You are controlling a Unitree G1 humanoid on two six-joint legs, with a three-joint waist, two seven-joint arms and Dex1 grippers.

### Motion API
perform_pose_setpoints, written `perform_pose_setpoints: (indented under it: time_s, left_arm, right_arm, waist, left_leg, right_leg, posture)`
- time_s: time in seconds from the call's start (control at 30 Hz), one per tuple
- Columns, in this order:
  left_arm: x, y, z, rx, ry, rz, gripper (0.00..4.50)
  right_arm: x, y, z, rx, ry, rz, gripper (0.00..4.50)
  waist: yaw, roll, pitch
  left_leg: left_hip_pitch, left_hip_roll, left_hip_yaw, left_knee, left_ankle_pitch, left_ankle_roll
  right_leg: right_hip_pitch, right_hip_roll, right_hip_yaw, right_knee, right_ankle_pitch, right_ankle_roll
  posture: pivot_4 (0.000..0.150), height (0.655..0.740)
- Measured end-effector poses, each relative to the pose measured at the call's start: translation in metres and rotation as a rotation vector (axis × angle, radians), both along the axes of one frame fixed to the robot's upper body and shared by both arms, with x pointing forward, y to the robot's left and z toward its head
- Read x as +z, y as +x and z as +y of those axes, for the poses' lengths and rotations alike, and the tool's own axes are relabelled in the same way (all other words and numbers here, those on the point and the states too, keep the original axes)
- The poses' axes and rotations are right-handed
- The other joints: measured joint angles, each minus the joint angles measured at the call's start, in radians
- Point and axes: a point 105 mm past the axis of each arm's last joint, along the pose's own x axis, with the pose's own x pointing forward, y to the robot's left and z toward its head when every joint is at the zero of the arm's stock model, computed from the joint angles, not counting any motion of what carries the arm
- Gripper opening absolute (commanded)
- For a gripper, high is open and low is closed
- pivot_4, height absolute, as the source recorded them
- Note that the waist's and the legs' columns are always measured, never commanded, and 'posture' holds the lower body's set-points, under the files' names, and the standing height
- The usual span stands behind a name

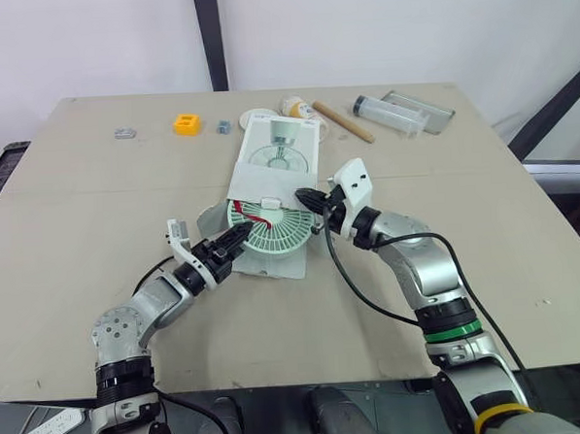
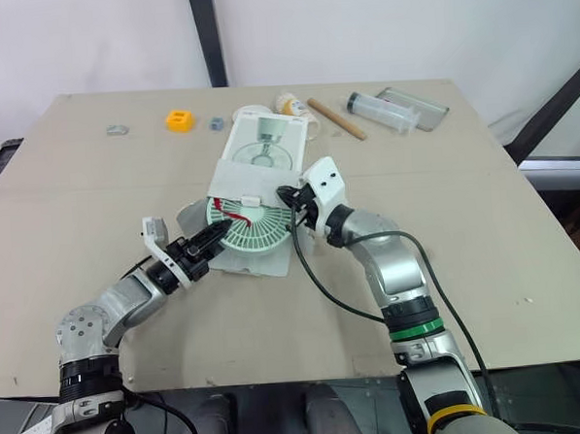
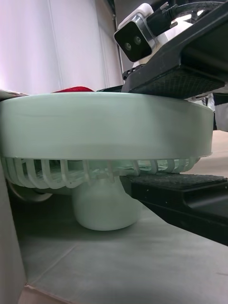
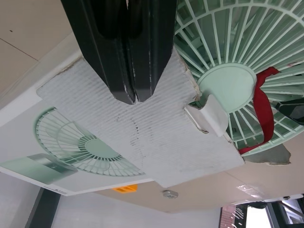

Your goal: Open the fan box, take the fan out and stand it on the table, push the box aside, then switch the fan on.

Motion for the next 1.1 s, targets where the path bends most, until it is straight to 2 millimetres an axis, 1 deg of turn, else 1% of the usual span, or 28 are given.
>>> perform_pose_setpoints:
  time_s: [0.23,0.27,0.3,0.33,0.4,0.43,0.47,0.83,0.87,0.9,1.0,1.03,1.07,1.1]
  left_arm:
    - [0.0,-0.004,0.0,-0.019,0.0,0.018,1.56]
    - [-0.001,-0.014,0.001,-0.043,0.006,0.024,1.56]
    - [-0.001,-0.014,0.001,-0.044,0.007,0.024,1.56]
    - [-0.004,-0.027,0.003,-0.072,0.009,0.032,1.56]
    - [-0.005,-0.035,0.006,-0.083,0.014,0.04,1.55]
    - [-0.006,-0.045,0.009,-0.091,0.021,0.049,1.53]
    - [-0.006,-0.05,0.011,-0.089,0.023,0.053,1.53]
    - [-0.006,-0.063,0.015,-0.079,0.002,0.079,1.53]
    - [-0.007,-0.071,0.016,-0.076,-0.005,0.094,1.53]
    - [-0.009,-0.074,0.015,-0.076,-0.013,0.102,1.53]
    - [-0.012,-0.078,0.017,-0.083,0.002,0.111,1.53]
    - [-0.012,-0.078,0.017,-0.084,0.005,0.111,2.33]
    - [-0.012,-0.078,0.018,-0.09,0.019,0.111,2.56]
    - [-0.012,-0.078,0.018,-0.093,0.024,0.11,2.66]
  right_arm:
    - [0.0,0.0,0.0,0.0,0.0,0.0,0.0]
    - [0.0,0.0,0.0,0.0,0.0,-0.002,0.0]
    - [0.0,0.0,0.0,0.0,0.0,-0.002,0.0]
    - [0.0,0.0,0.0,0.0,-0.001,-0.003,0.0]
    - [0.0,0.0,0.0,0.001,0.0,-0.002,0.0]
    - [0.0,0.0,0.0,0.002,0.0,-0.002,0.0]
    - [0.0,-0.001,0.0,0.003,0.001,-0.001,0.0]
    - [-0.001,-0.001,0.0,0.004,0.002,0.002,0.0]
    - [-0.002,-0.001,0.001,0.005,0.003,0.004,0.0]
    - [-0.002,-0.001,0.001,0.007,0.004,0.004,0.0]
    - [-0.002,-0.002,0.001,0.008,0.004,0.004,0.0]
    - [-0.002,-0.002,0.001,0.008,0.004,0.004,0.0]
    - [-0.002,-0.002,0.001,0.009,0.004,0.004,0.0]
    - [-0.002,-0.002,0.001,0.009,0.004,0.004,0.0]
  waist:
    - [0.0,0.0,0.0]
    - [0.0,0.0,0.0]
    - [0.0,0.0,0.0]
    - [0.0,0.0,0.0]
    - [0.0,0.0,0.0]
    - [0.0,0.0,0.0]
    - [0.0,0.0,0.0]
    - [0.0,0.0,0.0]
    - [0.001,0.0,0.0]
    - [0.001,0.0,0.0]
    - [0.001,0.0,0.0]
    - [0.001,0.0,0.0]
    - [0.001,0.0,0.0]
    - [0.001,0.0,0.0]
  left_leg:
    - [0.0,0.0,0.0,0.0,0.0,0.0]
    - [0.0,0.0,0.0,0.0,0.0,0.0]
    - [0.0,0.0,0.0,0.0,0.0,0.0]
    - [0.0,0.0,0.0,0.0,0.0,0.0]
    - [0.0,0.0,0.0,0.0,0.0,0.0]
    - [0.0,0.0,0.0,0.0,0.0,0.0]
    - [0.0,0.0,0.0,0.0,0.0,0.0]
    - [0.0,0.0,0.0,0.0,0.0,0.0]
    - [0.0,0.0,0.0,0.0,0.0,0.0]
    - [0.0,0.0,0.0,0.0,0.0,0.0]
    - [0.0,0.0,0.0,0.0,0.0,0.0]
    - [0.0,0.0,0.0,0.0,0.0,0.0]
    - [0.0,0.0,0.0,0.0,0.0,0.0]
    - [0.0,0.0,0.0,0.0,0.0,0.0]
  right_leg:
    - [0.0,0.0,0.0,0.0,0.0,0.0]
    - [0.0,0.0,0.0,0.0,0.0,0.0]
    - [0.0,0.0,0.0,0.0,0.0,0.0]
    - [0.0,0.0,0.0,0.0,0.0,0.0]
    - [0.0,0.0,0.0,0.0,0.0,0.0]
    - [0.0,0.0,0.0,0.0,0.0,-0.001]
    - [0.0,0.0,0.0,0.0,0.0,-0.001]
    - [0.0,0.0,0.0,0.0,0.0,-0.001]
    - [0.0,0.0,0.0,0.0,0.0,-0.001]
    - [0.0,0.0,0.0,0.0,0.0,-0.001]
    - [0.0,0.0,0.0,0.0,0.0,-0.001]
    - [0.0,0.0,0.0,0.0,0.0,-0.001]
    - [0.0,0.0,0.0,0.0,0.0,-0.001]
    - [0.0,0.0,0.0,0.0,0.0,-0.001]
  posture:
    - [0.15,0.74]
    - [0.15,0.74]
    - [0.15,0.74]
    - [0.15,0.74]
    - [0.15,0.74]
    - [0.15,0.74]
    - [0.15,0.74]
    - [0.15,0.74]
    - [0.15,0.74]
    - [0.15,0.74]
    - [0.15,0.74]
    - [0.15,0.74]
    - [0.15,0.74]
    - [0.15,0.74]
